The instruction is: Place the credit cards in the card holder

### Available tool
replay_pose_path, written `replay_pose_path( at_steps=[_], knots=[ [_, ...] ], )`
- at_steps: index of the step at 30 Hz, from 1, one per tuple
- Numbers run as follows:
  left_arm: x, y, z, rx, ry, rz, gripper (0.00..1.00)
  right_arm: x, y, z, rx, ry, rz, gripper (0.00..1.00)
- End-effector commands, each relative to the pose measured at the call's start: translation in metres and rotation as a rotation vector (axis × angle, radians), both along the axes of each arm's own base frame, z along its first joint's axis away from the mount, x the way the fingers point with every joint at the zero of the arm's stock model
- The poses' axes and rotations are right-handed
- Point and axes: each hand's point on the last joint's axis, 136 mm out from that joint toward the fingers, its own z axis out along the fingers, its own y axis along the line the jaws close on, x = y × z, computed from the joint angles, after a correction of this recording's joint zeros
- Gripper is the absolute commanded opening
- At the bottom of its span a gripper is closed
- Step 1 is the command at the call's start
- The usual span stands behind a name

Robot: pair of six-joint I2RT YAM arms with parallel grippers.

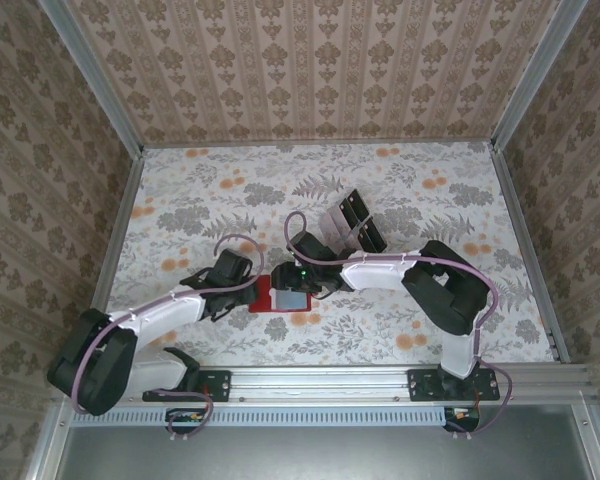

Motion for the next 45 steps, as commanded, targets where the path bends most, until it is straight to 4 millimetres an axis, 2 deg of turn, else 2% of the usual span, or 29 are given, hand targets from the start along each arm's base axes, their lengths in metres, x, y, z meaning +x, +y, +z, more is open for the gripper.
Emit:
replay_pose_path(
  at_steps=[1,5,10,15,20,24,30,45],
  knots=[
    [0.011,-0.001,0.026,-0.03,-0.089,-0.009,0.54,0.0,0.005,-0.005,0.032,0.032,-0.019,0.56],
    [0.002,0.001,0.039,-0.062,-0.11,-0.016,0.6,-0.001,0.004,-0.009,0.041,0.045,-0.04,0.56],
    [-0.01,0.001,0.045,-0.113,-0.113,-0.027,0.62,-0.001,0.005,-0.012,0.053,0.057,-0.056,0.56],
    [-0.024,-0.007,0.037,-0.171,-0.089,-0.025,0.61,-0.001,0.007,-0.015,0.067,0.069,-0.065,0.56],
    [-0.037,-0.012,0.018,-0.166,-0.067,-0.016,0.56,-0.003,0.009,-0.018,0.08,0.081,-0.07,0.56],
    [-0.037,-0.017,0.01,-0.161,-0.06,-0.026,0.55,-0.004,0.012,-0.019,0.093,0.092,-0.074,0.56],
    [-0.032,-0.033,0.019,-0.201,-0.114,-0.075,0.56,-0.003,0.014,-0.02,0.103,0.1,-0.085,0.56],
    [-0.036,-0.052,0.022,-0.25,-0.159,-0.139,0.58,-0.003,0.015,-0.023,0.112,0.116,-0.1,0.56]
  ],
)
